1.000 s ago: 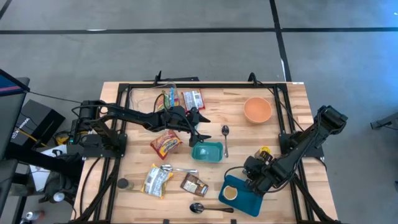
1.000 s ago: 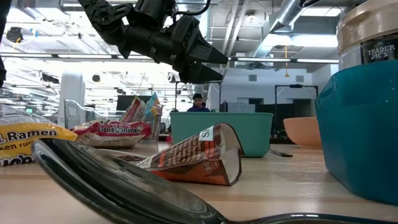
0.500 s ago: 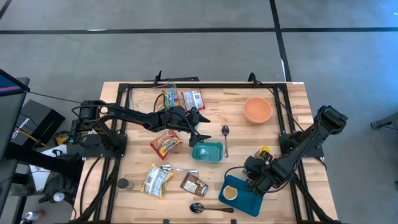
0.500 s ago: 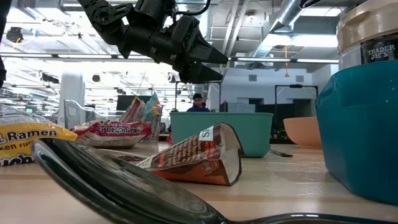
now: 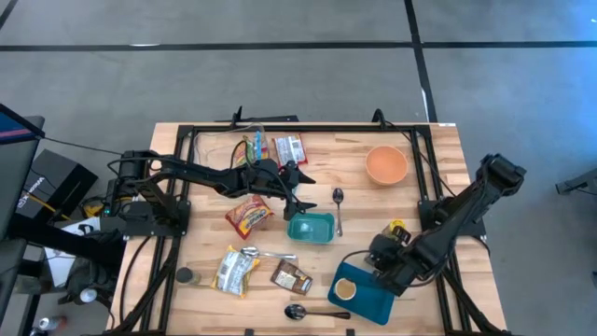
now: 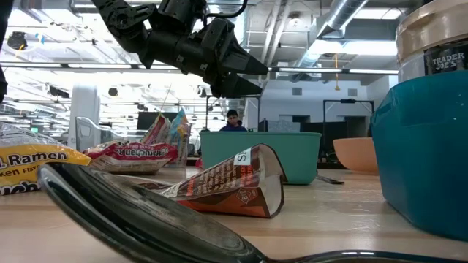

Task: Pick & Place Food Item
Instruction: Put the black seasoning can into the blue bin, then put the yellow seasoning bottle into the blue bin

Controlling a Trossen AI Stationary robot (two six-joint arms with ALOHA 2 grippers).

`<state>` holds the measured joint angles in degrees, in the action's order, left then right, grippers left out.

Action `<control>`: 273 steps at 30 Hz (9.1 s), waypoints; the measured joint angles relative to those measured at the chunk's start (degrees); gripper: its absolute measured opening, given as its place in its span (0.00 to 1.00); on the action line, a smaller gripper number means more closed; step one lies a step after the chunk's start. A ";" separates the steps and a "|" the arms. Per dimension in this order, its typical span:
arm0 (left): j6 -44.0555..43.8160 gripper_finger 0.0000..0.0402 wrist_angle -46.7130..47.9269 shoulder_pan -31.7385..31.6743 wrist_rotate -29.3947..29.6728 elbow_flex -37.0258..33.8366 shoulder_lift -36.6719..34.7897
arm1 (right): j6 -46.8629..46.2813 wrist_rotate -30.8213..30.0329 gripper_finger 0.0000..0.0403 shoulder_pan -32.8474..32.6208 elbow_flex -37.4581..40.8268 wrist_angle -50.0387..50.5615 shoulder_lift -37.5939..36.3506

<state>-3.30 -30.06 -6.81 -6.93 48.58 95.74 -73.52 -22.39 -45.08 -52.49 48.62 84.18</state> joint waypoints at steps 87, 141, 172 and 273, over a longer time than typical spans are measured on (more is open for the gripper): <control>0.01 0.93 0.00 0.00 0.00 0.02 0.01 | 11.15 -7.65 0.31 -3.17 -8.20 -8.19 1.42; 0.01 0.93 -0.94 0.00 -0.01 0.02 0.02 | 10.97 -4.68 0.35 -1.25 -8.17 -11.43 12.19; 0.01 0.93 -0.92 0.00 0.01 0.02 0.02 | 11.10 -4.72 0.46 -1.36 -8.17 -11.52 10.36; 0.01 0.93 -0.94 0.00 0.01 0.02 0.02 | 8.08 -14.77 0.22 -0.26 -3.69 15.98 -13.42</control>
<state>-3.29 -31.00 -6.81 -6.92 48.60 95.77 -65.44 -37.16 -45.34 -56.18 64.61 70.76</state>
